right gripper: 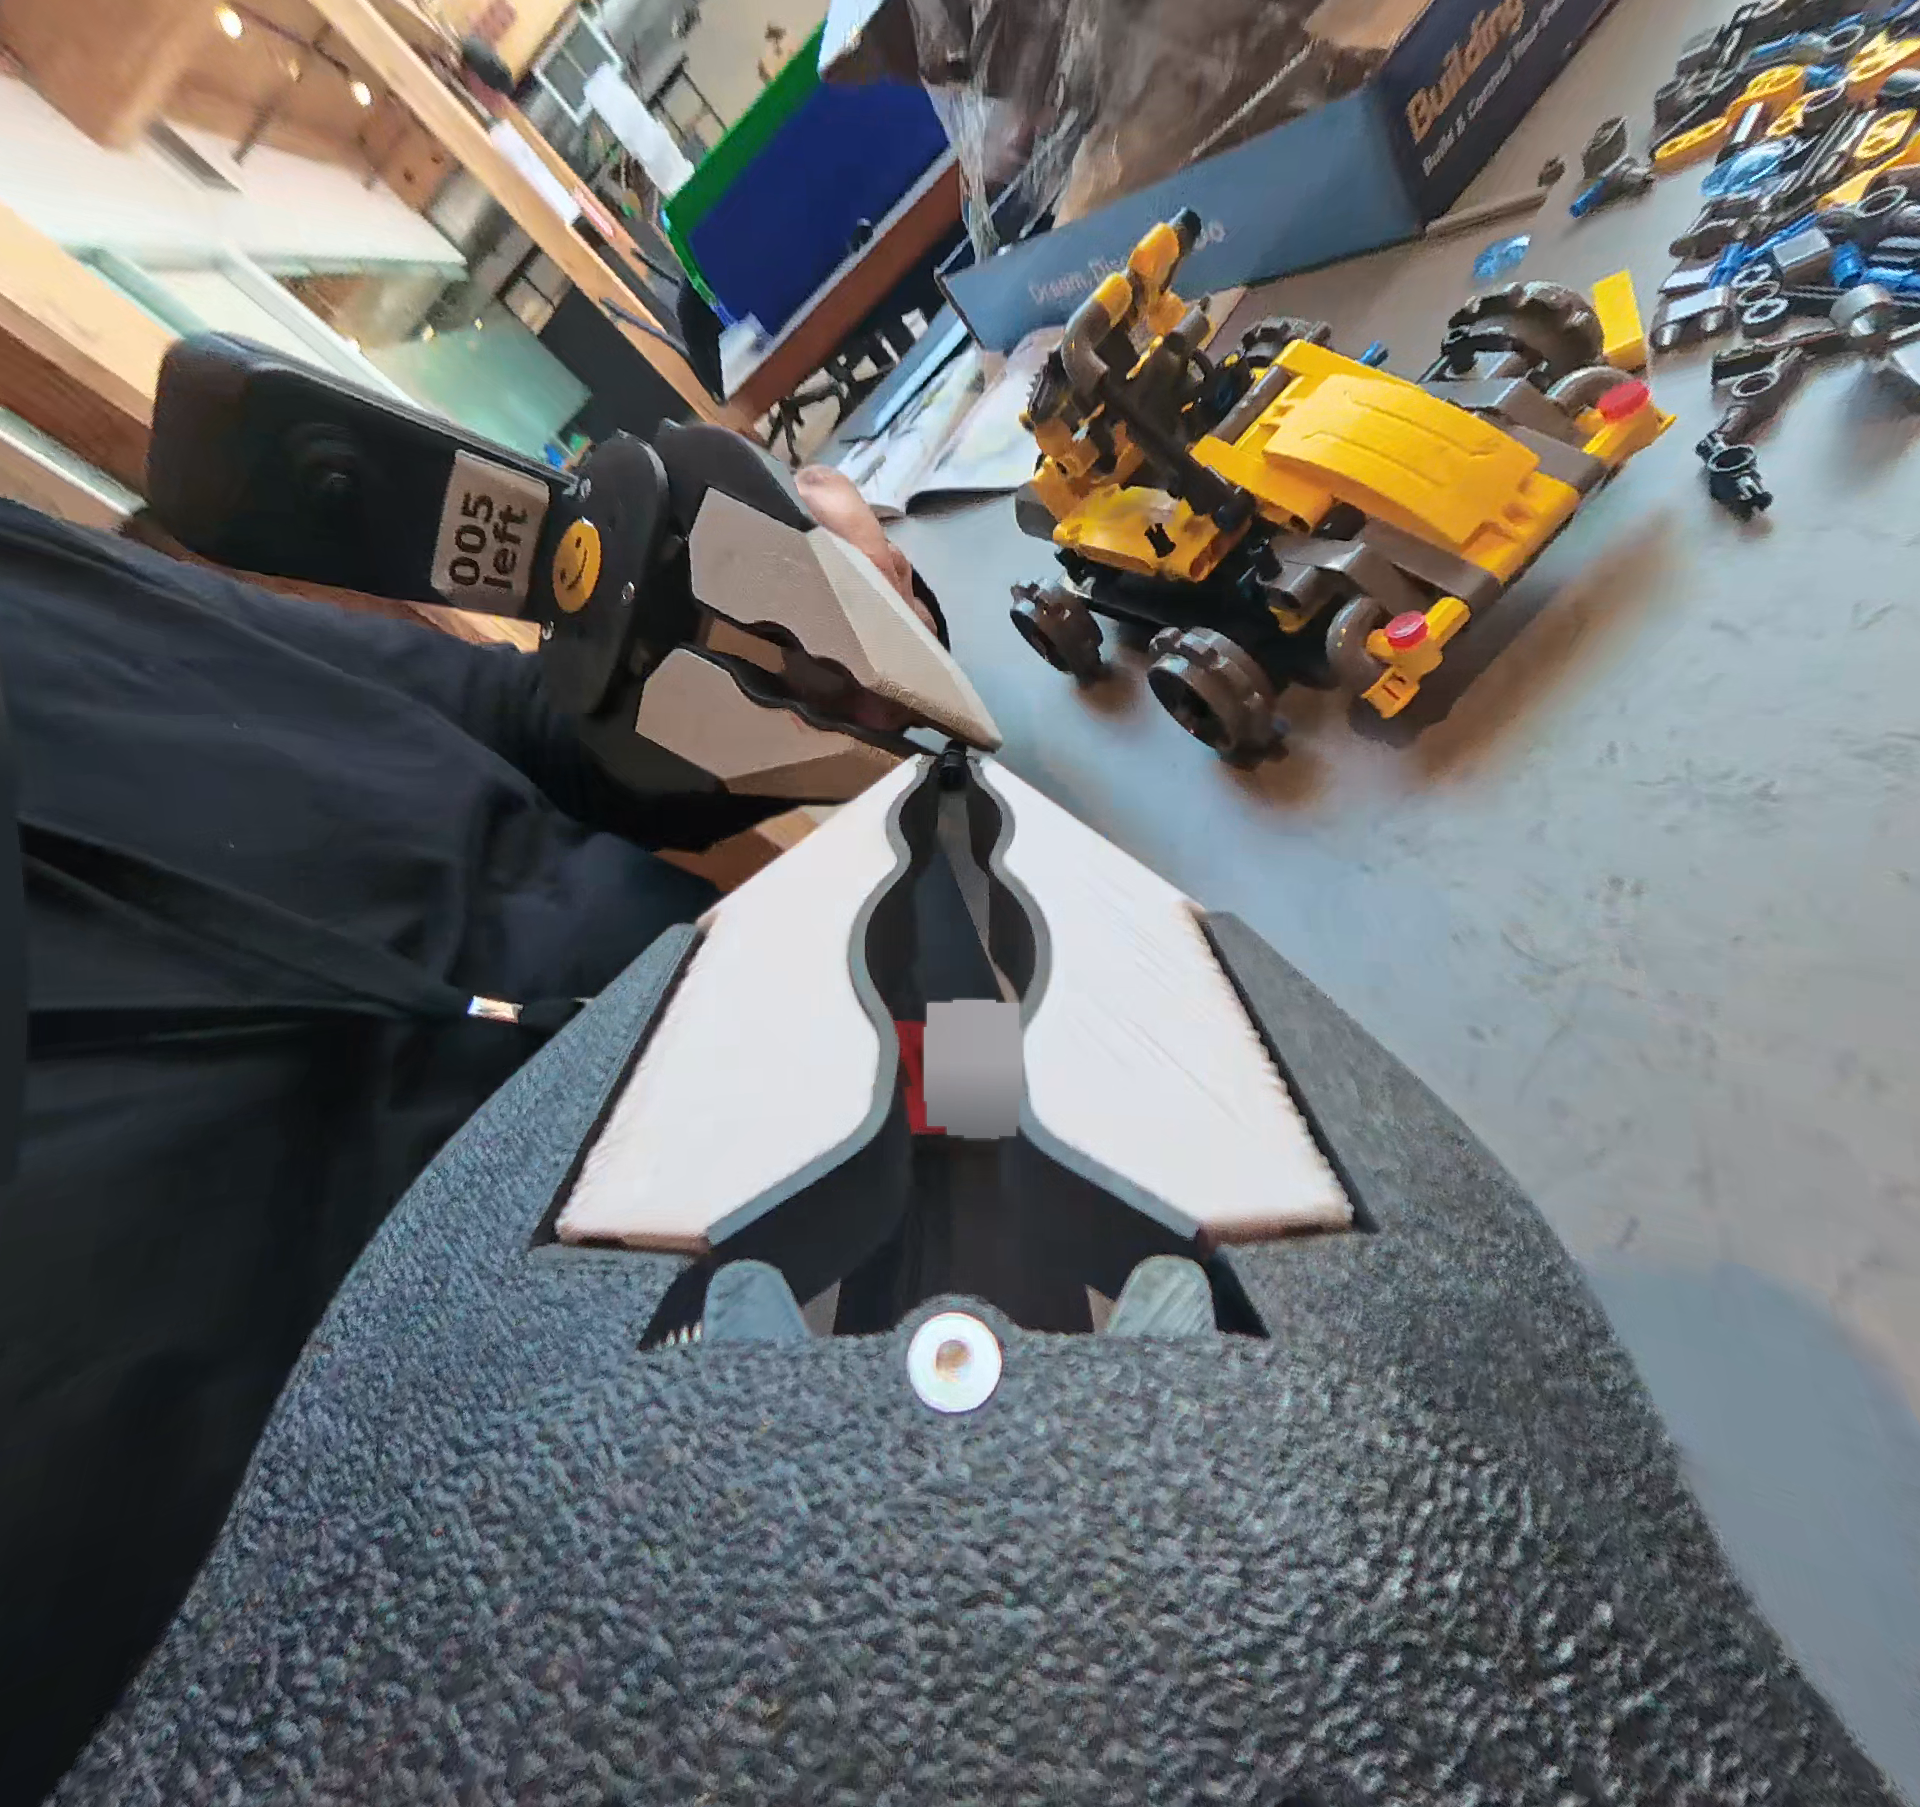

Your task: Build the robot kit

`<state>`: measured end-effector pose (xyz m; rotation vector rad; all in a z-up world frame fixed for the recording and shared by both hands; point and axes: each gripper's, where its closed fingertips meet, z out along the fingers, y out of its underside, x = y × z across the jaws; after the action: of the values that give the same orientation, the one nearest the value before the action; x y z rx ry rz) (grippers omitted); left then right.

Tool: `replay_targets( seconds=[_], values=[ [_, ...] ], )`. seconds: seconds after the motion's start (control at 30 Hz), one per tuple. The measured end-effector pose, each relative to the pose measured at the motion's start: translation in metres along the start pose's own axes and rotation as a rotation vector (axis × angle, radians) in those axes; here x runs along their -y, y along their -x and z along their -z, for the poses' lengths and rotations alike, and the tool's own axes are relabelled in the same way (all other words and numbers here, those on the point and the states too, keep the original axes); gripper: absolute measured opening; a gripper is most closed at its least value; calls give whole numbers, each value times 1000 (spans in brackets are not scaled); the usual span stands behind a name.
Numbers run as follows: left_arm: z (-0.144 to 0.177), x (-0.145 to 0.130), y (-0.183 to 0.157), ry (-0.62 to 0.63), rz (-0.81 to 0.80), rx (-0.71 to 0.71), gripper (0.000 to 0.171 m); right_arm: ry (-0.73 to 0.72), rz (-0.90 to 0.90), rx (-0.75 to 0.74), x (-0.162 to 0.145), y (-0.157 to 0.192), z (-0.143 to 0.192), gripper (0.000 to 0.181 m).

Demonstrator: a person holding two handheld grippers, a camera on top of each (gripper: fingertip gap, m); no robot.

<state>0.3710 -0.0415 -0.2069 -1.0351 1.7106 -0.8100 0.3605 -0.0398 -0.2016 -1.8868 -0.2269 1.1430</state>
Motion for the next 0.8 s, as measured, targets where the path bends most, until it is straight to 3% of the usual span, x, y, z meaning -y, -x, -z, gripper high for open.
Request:
replay_targets(
  seconds=[0.3, 0.4, 0.8],
  values=[
    [4, -3, -12, 2, -68, -80, 6, -28, -105, 62, -4, 6, -2, 3],
    [4, -1, -14, 0, -69, -96, 15, -44, -113, 86, -3, 9, -2, 4],
    [0, -5, -9, 40, -96, -25, 2, -106, -106, 39, -7, 2, -3, 4]
  ],
)
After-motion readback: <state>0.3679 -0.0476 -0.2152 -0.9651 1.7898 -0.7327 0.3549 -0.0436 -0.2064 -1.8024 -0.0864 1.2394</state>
